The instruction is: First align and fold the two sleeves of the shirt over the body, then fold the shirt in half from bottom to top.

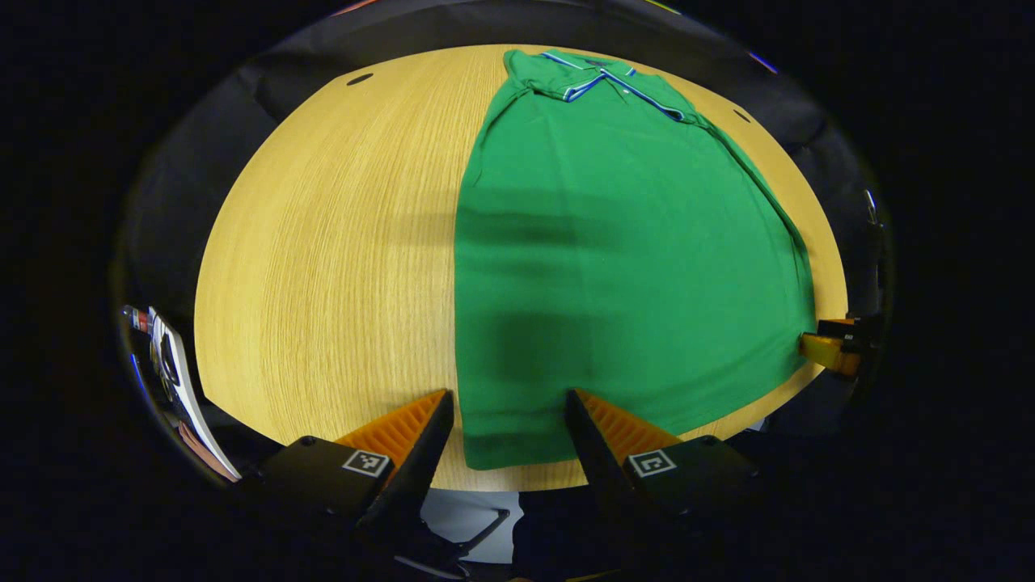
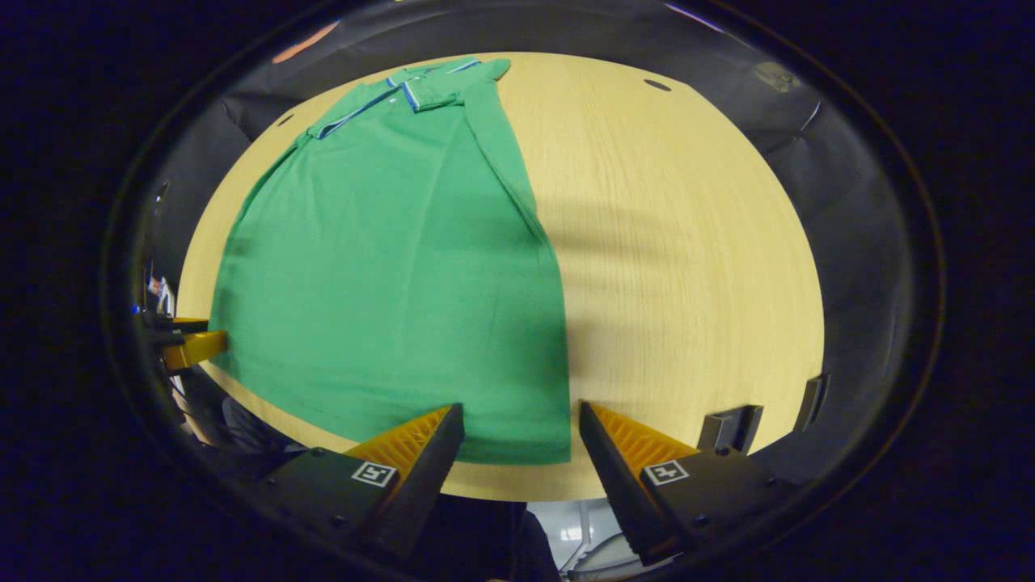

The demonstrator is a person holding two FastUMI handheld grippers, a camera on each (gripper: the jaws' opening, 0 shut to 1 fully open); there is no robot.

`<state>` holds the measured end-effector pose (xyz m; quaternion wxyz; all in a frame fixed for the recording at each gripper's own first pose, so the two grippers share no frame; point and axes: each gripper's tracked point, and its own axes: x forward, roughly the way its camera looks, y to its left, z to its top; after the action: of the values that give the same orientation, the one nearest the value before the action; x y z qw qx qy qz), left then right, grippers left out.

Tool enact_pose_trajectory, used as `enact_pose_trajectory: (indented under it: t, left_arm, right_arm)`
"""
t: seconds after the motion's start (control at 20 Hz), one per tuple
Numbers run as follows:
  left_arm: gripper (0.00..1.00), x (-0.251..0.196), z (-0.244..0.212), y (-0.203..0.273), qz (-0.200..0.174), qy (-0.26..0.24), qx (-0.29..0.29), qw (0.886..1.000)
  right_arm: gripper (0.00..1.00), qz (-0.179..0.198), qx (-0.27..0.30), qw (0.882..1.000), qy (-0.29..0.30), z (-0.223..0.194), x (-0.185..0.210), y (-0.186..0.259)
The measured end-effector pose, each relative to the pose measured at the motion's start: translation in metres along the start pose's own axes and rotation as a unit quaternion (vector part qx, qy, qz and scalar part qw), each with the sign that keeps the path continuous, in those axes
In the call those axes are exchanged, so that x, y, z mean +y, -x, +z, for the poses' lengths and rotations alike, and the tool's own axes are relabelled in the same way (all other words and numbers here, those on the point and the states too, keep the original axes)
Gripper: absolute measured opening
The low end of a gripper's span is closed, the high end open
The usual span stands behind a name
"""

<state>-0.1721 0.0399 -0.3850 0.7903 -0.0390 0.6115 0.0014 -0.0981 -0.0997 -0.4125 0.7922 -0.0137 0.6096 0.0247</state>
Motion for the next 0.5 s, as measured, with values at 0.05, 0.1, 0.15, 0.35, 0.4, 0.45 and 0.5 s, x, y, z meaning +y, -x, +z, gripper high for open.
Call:
enact_pose_trajectory:
  t: [0.05, 0.1, 0.15, 0.35, 0.4, 0.45, 0.5]
  left_arm:
    - [0.91, 0.001, 0.001, 0.0, 0.0, 0.008, 0.01, 1.0]
    - [0.89, 0.002, 0.0, 0.001, 0.0, 0.01, 0.021, 1.0]
    - [0.88, 0.002, 0.001, 0.002, -0.001, 0.01, 0.031, 0.999]
    - [0.86, 0.0, 0.004, 0.001, -0.002, 0.008, 0.058, 0.998]
    - [0.84, 0.0, 0.005, 0.001, -0.003, 0.008, 0.061, 0.998]
    - [0.82, -0.001, 0.007, 0.002, -0.004, 0.009, 0.062, 0.998]
    - [0.74, -0.002, 0.008, 0.003, -0.004, 0.012, 0.062, 0.998]
  right_arm:
    - [0.95, 0.0, 0.003, 1.0, 0.0, 0.0, -0.001, 0.0]
    - [0.94, -0.001, 0.015, 1.0, 0.001, -0.001, -0.001, 0.001]
    - [0.91, -0.001, 0.024, 1.0, 0.003, 0.0, -0.001, 0.001]
    - [0.76, -0.004, 0.035, 0.999, -0.006, 0.01, 0.001, -0.002]
    - [0.67, -0.004, 0.033, 0.999, -0.002, 0.012, 0.002, -0.001]
    - [0.58, -0.004, 0.032, 0.999, -0.001, 0.013, 0.003, -0.002]
    - [0.43, -0.003, 0.031, 1.0, 0.002, 0.014, 0.004, -0.001]
